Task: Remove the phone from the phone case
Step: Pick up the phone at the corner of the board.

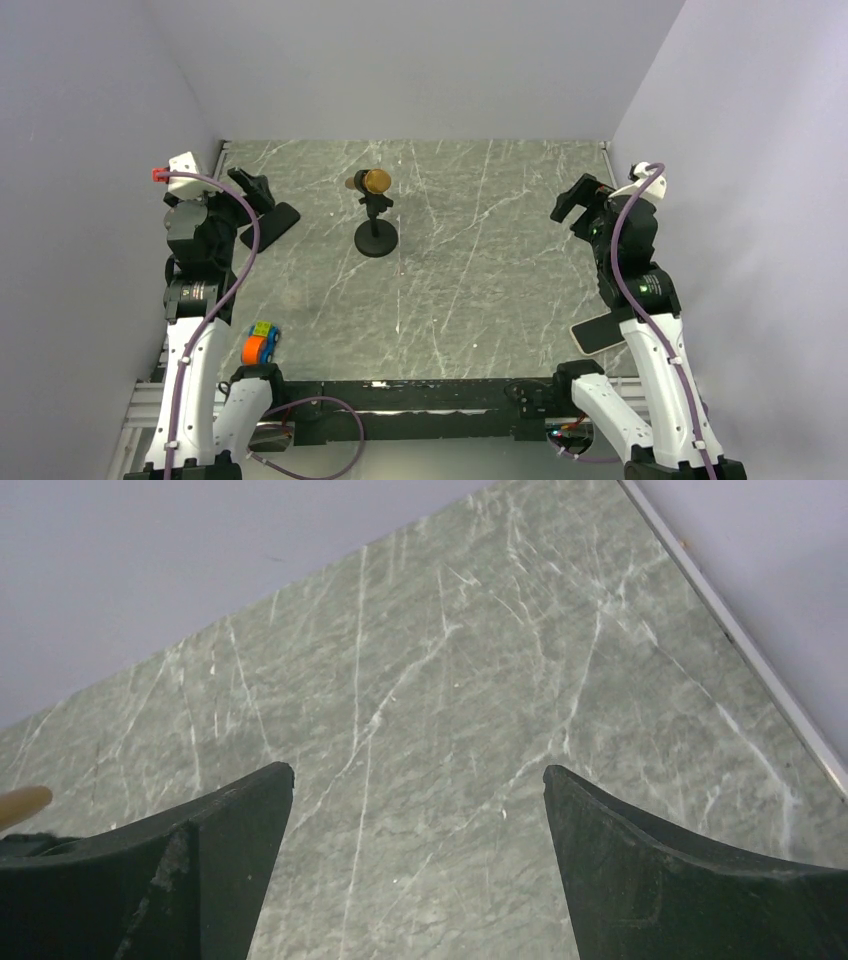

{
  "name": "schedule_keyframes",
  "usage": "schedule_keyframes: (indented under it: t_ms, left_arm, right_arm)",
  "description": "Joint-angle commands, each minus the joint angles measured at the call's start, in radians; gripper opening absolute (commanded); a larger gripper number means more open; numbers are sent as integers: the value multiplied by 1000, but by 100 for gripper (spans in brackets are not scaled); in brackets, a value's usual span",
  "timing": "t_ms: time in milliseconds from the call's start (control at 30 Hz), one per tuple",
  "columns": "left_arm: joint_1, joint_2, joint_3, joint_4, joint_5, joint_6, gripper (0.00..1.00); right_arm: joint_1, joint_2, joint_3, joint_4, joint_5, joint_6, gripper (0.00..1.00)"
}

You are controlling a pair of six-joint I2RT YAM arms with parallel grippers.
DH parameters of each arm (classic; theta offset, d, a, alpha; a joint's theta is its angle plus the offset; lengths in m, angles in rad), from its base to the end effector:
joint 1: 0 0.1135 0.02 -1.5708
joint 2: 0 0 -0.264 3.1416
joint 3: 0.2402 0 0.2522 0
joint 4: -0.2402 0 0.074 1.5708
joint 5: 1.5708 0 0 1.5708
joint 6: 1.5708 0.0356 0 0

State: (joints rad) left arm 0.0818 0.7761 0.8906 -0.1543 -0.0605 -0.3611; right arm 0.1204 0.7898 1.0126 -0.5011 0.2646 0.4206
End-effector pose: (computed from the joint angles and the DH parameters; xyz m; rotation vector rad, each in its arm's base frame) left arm 0.1768 0.0167 0.3817 -0.3999 1.5627 -0.1674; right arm 0.1639 0.0105 0.3839 0.4558 1.7840 0.1343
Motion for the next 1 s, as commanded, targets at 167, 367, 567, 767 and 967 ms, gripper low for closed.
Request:
schedule_keyframes:
  t_ms: [167, 367, 567, 767, 967]
  left_arm:
    - [6, 23, 43, -22, 26, -3, 99]
    - [6, 16, 36, -10, 51, -18, 99]
    - [9, 28, 54, -33, 86, -20, 99]
    - [10, 10, 37, -21, 97, -20, 99]
    - [10, 8, 30, -14, 118, -25, 99]
  right_arm:
    - [-3, 182, 108, -289, 153, 281, 100]
    - [-76, 191, -3, -396, 153, 486, 100]
    - [-311, 165, -138, -341, 79, 447, 100]
    - [-585, 213, -229, -289, 38, 370, 100]
    - [-769, 189, -339, -211, -72, 399, 100]
